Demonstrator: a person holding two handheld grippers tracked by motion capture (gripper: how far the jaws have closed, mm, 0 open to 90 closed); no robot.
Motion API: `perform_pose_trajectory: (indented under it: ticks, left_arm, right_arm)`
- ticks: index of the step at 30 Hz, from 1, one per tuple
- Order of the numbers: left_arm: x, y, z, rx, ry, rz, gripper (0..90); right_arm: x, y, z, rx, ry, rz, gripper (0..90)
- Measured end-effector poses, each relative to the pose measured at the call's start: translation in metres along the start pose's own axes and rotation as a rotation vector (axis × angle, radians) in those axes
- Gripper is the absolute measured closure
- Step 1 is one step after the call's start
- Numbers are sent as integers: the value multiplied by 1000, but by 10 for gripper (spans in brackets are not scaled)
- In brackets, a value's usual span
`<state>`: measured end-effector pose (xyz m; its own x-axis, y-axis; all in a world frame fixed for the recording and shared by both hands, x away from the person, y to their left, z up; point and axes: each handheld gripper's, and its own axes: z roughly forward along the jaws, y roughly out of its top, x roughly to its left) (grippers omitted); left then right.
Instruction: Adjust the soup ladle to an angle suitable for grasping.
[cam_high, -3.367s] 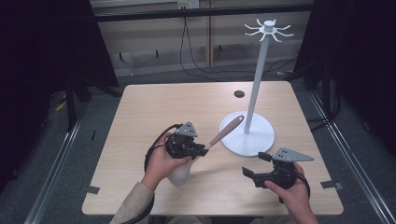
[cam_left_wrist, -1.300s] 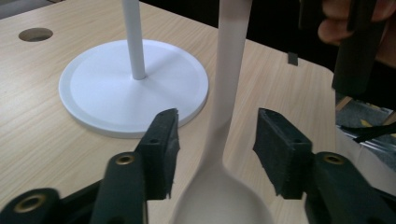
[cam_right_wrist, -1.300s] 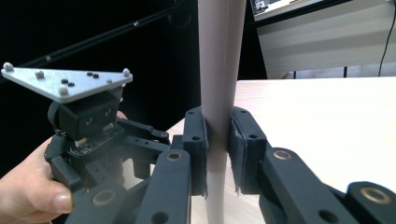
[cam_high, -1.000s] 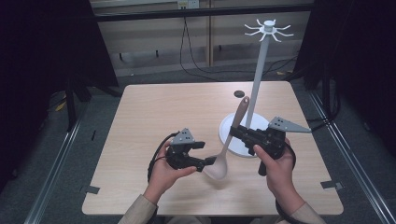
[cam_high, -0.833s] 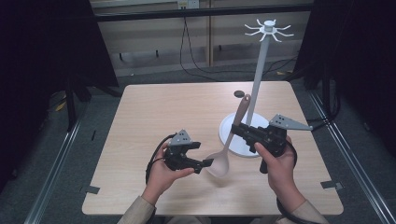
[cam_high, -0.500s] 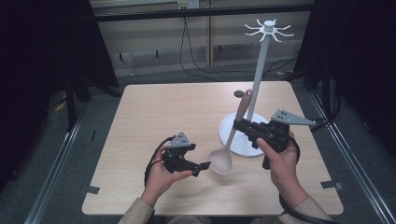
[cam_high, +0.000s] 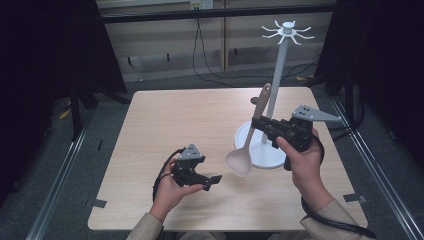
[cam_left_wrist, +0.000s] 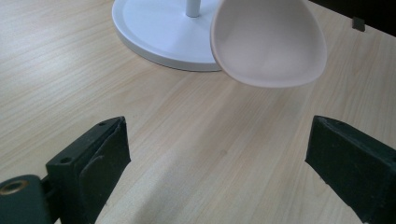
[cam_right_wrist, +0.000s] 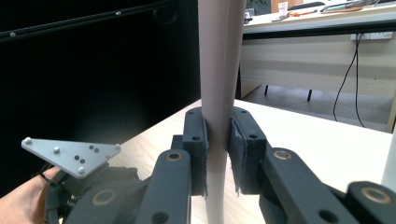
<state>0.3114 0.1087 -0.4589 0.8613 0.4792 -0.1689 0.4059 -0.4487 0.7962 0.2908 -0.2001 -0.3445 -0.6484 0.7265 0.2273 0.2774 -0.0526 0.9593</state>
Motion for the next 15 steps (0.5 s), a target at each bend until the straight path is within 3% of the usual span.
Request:
perform_pose_trajectory:
  ticks: [15]
  left_arm:
    - [1,-3,3,6,-20,-4,27]
  right_arm:
    - [-6,32,3,1,-11,-38,781]
